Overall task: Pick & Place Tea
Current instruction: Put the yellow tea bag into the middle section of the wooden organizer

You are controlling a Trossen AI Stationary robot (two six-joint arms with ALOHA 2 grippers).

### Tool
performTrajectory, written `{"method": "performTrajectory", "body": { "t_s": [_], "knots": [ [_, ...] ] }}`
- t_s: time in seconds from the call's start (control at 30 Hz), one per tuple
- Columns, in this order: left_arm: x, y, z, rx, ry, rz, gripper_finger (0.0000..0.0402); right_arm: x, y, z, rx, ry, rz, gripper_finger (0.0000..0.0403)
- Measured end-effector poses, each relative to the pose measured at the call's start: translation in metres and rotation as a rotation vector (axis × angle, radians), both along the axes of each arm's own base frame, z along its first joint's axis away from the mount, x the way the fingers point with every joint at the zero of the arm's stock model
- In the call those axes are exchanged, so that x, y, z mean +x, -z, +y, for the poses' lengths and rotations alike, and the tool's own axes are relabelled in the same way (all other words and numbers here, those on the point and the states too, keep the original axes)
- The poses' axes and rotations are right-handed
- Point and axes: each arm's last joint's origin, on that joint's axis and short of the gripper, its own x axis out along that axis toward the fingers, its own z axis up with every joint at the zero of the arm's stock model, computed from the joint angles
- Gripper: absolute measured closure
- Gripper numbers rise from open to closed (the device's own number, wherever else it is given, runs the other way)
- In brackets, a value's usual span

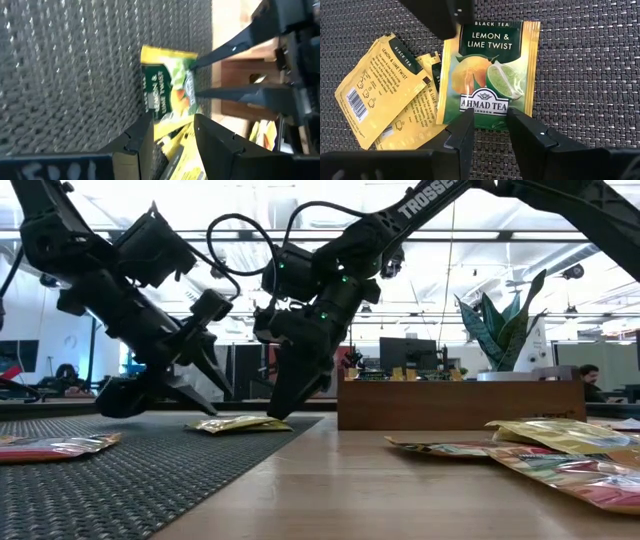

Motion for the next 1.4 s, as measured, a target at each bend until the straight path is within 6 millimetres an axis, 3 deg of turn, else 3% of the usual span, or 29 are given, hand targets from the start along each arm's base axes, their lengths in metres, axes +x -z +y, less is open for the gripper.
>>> {"method": "performTrajectory", "body": {
  "t_s": [0.37, 0.77, 0.9, 1.1, 1.27, 1.4],
  "knots": [
    [-0.003, 0.002, -0.001, -0.026, 0.011, 0.044, 0.0266, 0.0, 0.001, 0.0, 0.001, 0.001, 0.003, 0.0284],
    [0.015, -0.001, 0.001, 0.032, 0.007, 0.047, 0.027, 0.0, 0.001, 0.0, 0.002, 0.004, -0.002, 0.0284],
    [0.015, 0.0, 0.0, 0.029, 0.028, 0.05, 0.0302, 0.0, 0.001, 0.0, 0.002, 0.004, -0.002, 0.0284],
    [0.014, 0.0, 0.0, 0.031, 0.044, 0.057, 0.039, 0.001, 0.0, -0.001, 0.001, 0.005, -0.004, 0.0284],
    [0.014, -0.002, 0.001, 0.072, 0.032, 0.052, 0.04, 0.0, -0.01, -0.002, -0.008, 0.009, -0.011, 0.0284],
    [0.011, -0.01, 0.002, 0.135, 0.023, 0.033, 0.0401, -0.006, -0.037, -0.012, -0.04, 0.04, -0.04, 0.0284]
  ]
}}
